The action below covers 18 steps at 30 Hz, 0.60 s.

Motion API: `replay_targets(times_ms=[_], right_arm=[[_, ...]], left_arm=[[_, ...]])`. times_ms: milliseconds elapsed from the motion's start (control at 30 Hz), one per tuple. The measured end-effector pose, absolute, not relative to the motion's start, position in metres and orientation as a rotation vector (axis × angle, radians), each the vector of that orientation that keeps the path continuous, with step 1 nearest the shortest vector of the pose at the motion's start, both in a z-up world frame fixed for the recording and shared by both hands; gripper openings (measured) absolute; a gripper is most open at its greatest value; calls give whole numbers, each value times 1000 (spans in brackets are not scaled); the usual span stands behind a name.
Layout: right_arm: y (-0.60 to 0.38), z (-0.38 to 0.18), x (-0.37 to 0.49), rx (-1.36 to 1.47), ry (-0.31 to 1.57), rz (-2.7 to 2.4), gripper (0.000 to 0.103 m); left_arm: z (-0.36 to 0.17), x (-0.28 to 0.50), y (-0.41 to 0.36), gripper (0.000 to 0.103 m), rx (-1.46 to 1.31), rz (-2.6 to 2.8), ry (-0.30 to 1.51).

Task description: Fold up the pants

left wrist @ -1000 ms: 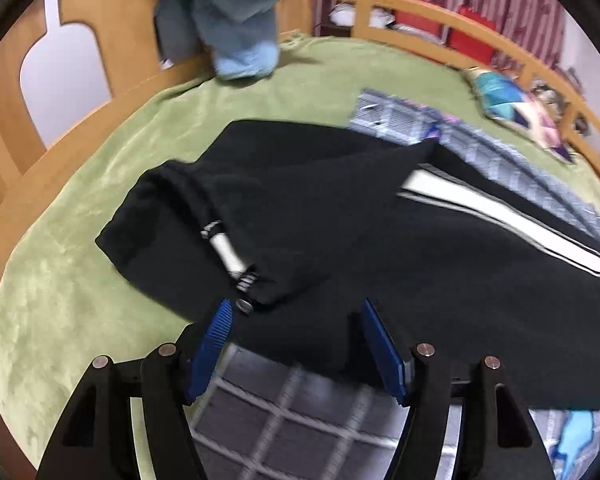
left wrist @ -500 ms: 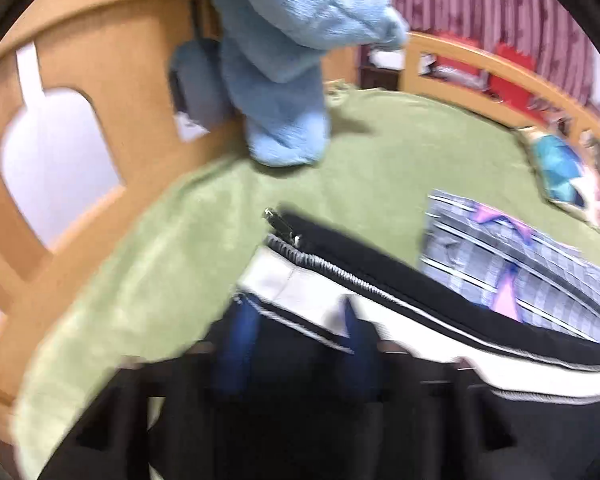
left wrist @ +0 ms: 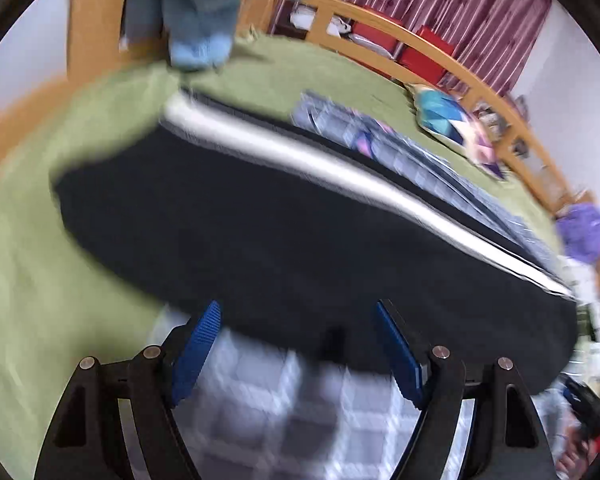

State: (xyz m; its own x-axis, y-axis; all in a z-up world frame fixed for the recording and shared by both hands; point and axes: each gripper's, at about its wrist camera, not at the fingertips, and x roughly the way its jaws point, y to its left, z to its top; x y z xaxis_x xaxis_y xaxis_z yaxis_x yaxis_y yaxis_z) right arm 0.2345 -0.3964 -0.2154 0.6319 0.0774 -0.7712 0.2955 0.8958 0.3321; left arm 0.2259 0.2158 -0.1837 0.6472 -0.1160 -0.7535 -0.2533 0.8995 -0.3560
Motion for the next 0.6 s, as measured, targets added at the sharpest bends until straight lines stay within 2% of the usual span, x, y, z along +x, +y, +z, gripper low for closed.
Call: replay_targets(times_ms=[100,467,567,600], right_arm=[[-414,-219,244,507,868,-123,54],[-467,-247,297,797,779,-96,55],[-478,-252,320,861,744,-111,54],[-480,-253,326,873,739,-120,51]], left_arm=[[-219,206,212,77,-654,5,900],[-233,252,244,77,-887,49,789],[-235,269,248,75,-931,78,762],[-235,274,251,71,-963,97,749]])
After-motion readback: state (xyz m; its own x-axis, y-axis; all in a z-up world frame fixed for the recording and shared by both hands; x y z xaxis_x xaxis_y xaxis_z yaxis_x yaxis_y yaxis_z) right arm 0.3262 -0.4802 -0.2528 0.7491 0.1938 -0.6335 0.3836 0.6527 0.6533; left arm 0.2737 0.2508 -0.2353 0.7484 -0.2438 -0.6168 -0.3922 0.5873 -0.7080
